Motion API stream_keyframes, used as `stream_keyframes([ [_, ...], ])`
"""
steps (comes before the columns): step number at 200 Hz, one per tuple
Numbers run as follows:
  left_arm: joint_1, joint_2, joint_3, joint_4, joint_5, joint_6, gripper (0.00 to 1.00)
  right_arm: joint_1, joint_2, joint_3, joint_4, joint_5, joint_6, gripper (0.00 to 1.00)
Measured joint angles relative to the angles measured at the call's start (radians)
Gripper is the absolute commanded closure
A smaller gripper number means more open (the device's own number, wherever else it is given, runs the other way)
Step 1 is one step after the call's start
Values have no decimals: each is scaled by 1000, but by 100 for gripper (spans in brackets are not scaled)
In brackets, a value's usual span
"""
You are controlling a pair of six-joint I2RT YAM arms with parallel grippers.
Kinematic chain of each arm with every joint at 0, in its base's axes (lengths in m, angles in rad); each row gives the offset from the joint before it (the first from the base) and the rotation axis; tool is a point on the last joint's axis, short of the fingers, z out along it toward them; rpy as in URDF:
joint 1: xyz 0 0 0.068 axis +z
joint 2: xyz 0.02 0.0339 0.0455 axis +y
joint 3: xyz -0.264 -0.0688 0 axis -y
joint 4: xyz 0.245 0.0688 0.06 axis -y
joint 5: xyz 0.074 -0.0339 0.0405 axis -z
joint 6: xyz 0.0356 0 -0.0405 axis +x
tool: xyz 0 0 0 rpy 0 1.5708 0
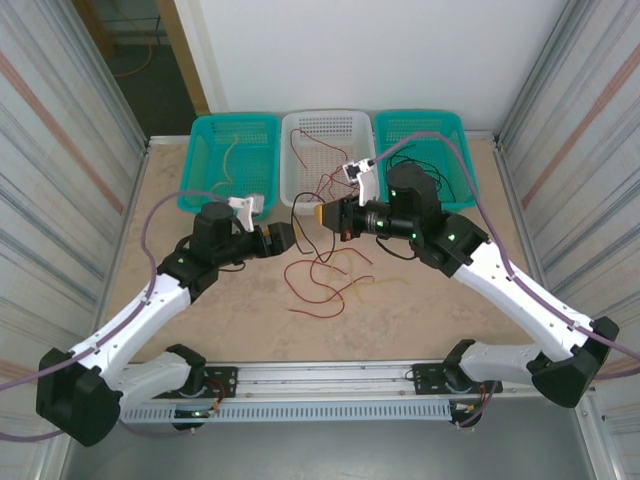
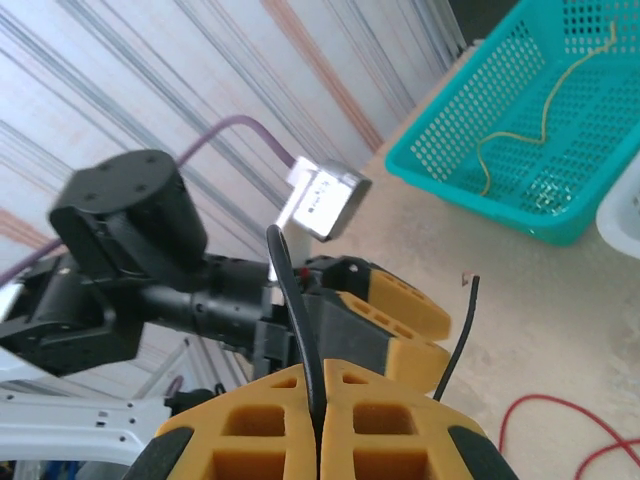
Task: Untangle the cables
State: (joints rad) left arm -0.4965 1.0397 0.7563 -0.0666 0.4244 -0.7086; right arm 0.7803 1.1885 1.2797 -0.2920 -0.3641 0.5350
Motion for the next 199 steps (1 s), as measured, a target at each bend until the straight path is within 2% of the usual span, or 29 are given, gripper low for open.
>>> stream_keyframes([
  [63, 0, -32, -37, 152, -3, -136, 16, 0, 0, 0, 39, -17, 24, 100],
  [95, 0, -57, -43, 195, -6, -172, 27, 0, -1, 0, 54, -32, 34, 100],
  [105, 0, -47, -43, 201, -3, -183, 34, 0, -2, 0, 62, -35, 34, 100],
  [123, 0, -8, -43, 218, 5, -203, 53, 0, -2, 0, 79, -42, 35, 100],
  [150, 0, 59, -42, 235, 24, -226, 70, -2, -2, 0, 90, -52, 37, 100],
  [179, 0, 90, -37, 242, 39, -241, 94, -11, -2, 5, 92, -57, 37, 100],
  [190, 0, 94, -34, 247, 46, -242, 100, -21, -2, 11, 97, -58, 38, 100],
  [199, 0, 95, -32, 250, 50, -241, 100, -31, -1, 16, 106, -60, 41, 100],
])
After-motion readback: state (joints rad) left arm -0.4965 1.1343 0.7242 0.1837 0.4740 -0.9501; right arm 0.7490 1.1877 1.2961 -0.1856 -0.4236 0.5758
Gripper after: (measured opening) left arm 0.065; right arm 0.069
